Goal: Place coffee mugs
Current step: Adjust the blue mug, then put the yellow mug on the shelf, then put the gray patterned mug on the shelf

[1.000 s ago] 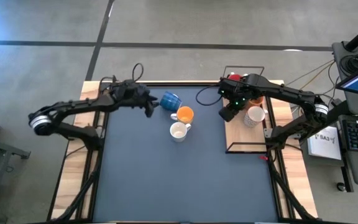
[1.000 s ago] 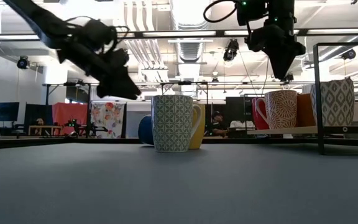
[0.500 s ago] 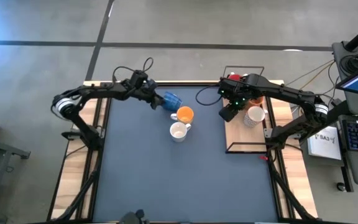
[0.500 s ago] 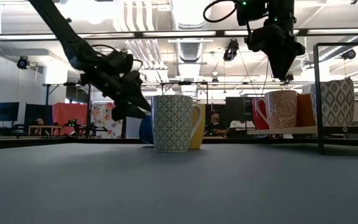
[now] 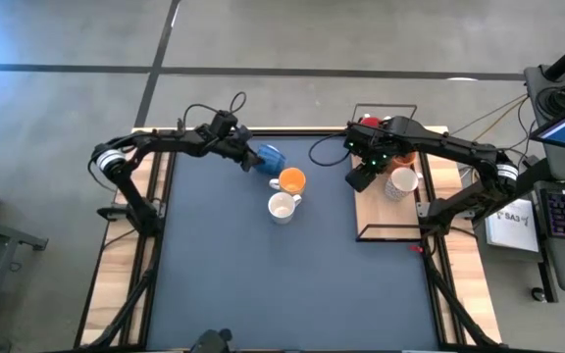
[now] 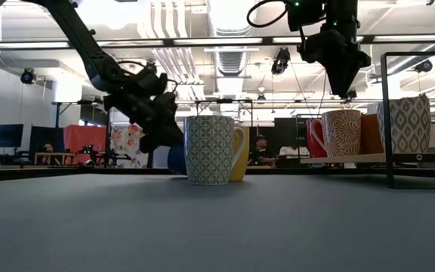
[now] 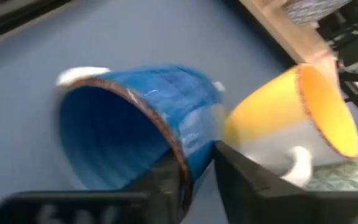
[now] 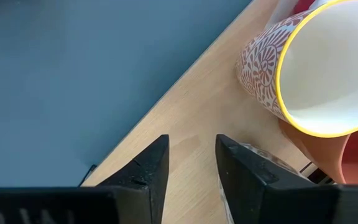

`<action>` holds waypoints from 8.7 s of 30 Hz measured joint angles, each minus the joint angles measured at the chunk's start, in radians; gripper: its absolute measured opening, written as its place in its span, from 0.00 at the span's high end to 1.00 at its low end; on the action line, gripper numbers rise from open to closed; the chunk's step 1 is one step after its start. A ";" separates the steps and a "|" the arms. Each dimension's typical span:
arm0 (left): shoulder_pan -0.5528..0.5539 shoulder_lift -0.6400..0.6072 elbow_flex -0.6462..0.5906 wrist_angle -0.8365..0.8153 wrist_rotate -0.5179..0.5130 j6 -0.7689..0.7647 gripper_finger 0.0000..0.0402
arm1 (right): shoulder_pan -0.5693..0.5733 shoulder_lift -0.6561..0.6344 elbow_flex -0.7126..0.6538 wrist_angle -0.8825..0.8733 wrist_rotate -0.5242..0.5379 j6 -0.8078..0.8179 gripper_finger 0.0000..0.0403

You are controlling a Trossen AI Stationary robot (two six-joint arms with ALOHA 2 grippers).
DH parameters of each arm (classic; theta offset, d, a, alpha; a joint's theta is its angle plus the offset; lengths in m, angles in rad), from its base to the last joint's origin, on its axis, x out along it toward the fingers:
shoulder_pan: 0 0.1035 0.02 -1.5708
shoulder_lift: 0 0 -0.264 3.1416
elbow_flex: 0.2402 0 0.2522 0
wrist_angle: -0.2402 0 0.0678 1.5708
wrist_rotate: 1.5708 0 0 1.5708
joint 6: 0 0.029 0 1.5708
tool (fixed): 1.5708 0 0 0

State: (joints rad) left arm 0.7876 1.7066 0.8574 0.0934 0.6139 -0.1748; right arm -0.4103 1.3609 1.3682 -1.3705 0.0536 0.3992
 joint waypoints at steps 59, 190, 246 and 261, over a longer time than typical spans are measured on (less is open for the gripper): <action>-0.311 -0.115 0.450 -0.906 -0.413 0.216 0.75 | 0.023 0.000 -0.002 0.154 -0.019 -0.320 0.74; -0.713 -0.444 0.390 -0.785 -0.633 0.110 0.75 | 0.148 -0.084 -0.264 0.070 0.018 -0.776 0.83; -0.887 -0.467 0.235 -0.814 -0.721 -0.122 0.75 | 0.338 0.167 -0.162 0.931 -0.167 -0.912 0.64; -0.931 -0.646 0.206 -0.819 -0.765 -0.142 0.75 | 0.356 0.326 -0.149 1.070 -0.166 -0.968 0.65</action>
State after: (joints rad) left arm -0.1432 1.0611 1.0637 -0.7258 -0.1509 -0.3168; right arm -0.0540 1.6867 1.2189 -0.3004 -0.1127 -0.5690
